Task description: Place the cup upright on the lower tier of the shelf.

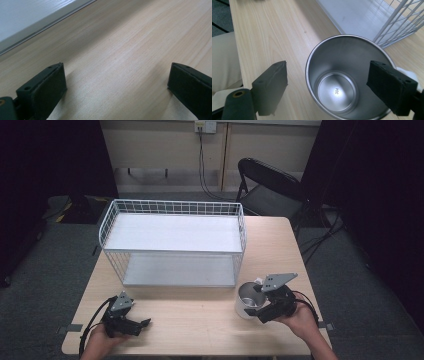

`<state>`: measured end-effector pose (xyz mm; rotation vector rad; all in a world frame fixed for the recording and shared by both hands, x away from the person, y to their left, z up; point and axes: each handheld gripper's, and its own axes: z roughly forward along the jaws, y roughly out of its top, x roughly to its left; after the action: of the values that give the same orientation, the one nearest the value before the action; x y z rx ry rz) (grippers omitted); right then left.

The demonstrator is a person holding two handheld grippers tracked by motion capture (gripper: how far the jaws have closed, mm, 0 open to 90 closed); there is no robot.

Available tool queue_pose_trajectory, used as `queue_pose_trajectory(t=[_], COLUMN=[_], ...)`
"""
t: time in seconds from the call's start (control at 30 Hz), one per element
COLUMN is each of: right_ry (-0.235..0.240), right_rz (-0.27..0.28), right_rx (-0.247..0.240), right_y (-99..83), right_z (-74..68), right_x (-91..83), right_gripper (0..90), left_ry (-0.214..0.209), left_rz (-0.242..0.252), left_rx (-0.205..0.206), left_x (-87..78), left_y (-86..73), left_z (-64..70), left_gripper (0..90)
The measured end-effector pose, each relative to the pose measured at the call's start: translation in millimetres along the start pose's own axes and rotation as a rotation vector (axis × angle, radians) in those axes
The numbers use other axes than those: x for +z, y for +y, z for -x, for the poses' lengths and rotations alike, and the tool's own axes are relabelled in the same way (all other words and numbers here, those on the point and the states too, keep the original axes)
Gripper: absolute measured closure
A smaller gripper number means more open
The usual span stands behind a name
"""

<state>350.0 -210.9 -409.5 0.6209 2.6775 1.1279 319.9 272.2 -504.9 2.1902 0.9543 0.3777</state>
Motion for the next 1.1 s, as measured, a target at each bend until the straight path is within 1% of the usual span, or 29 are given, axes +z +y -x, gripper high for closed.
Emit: queue_pose_trajectory(t=[0.23, 0.27, 0.3, 0.37, 0.43, 0.47, 0.53, 0.57, 0.7, 0.77, 1.1], right_ry=[0.006, 0.009, 0.015, 0.018, 0.011, 0.017, 0.013, 0.013, 0.009, 0.006, -0.001], right_rz=[-0.012, -0.019, -0.027, -0.032, -0.042, -0.045, -0.055, -0.054, -0.056, -0.060, -0.059], right_rx=[-0.004, -0.006, -0.005, -0.004, -0.012, -0.011, -0.011, -0.013, -0.020, -0.025, -0.023], right_y=[-0.3, -0.9, -1.4, -2.1, -3.4, -3.9, -5.0, -5.8, -6.1, -6.4, -7.4], right_z=[-2.8, -4.1, -4.0, -4.1, -4.8, -4.8, -5.1, -4.6, -5.3, -6.1, -6.7], right_x=[6.3, 8.5, 9.4, 10.6, 12.4, 12.9, 14.0, 14.6, 14.6, 15.4, 16.6], right_gripper=[17.8, 21.8, 24.0, 24.5, 25.9, 28.5, 30.7, 33.6, 37.9, 38.6, 42.2], left_ry=[0.000, 0.000, 0.000, 0.000, 0.000, 0.000, 0.000, 0.000, 0.000, 0.000, 0.000], left_rz=[0.000, 0.000, 0.000, 0.000, 0.000, 0.000, 0.000, 0.000, 0.000, 0.000, 0.000], left_rx=[0.000, -0.001, 0.000, 0.000, 0.000, 0.000, 0.000, 0.000, 0.000, 0.000, 0.000], left_x=[0.0, 0.0, 0.0, 0.0, 0.0, 0.0, 0.0, 0.0, 0.0, 0.0, 0.0], left_y=[0.0, 0.0, 0.0, 0.0, 0.0, 0.0, 0.0, 0.0, 0.0, 0.0, 0.0], left_z=[0.0, 0.0, 0.0, 0.0, 0.0, 0.0, 0.0, 0.0, 0.0, 0.0, 0.0], left_gripper=[1.1, 1.1, 1.1, 1.1, 1.1, 1.1, 1.1, 1.1, 1.1, 1.1, 1.1])
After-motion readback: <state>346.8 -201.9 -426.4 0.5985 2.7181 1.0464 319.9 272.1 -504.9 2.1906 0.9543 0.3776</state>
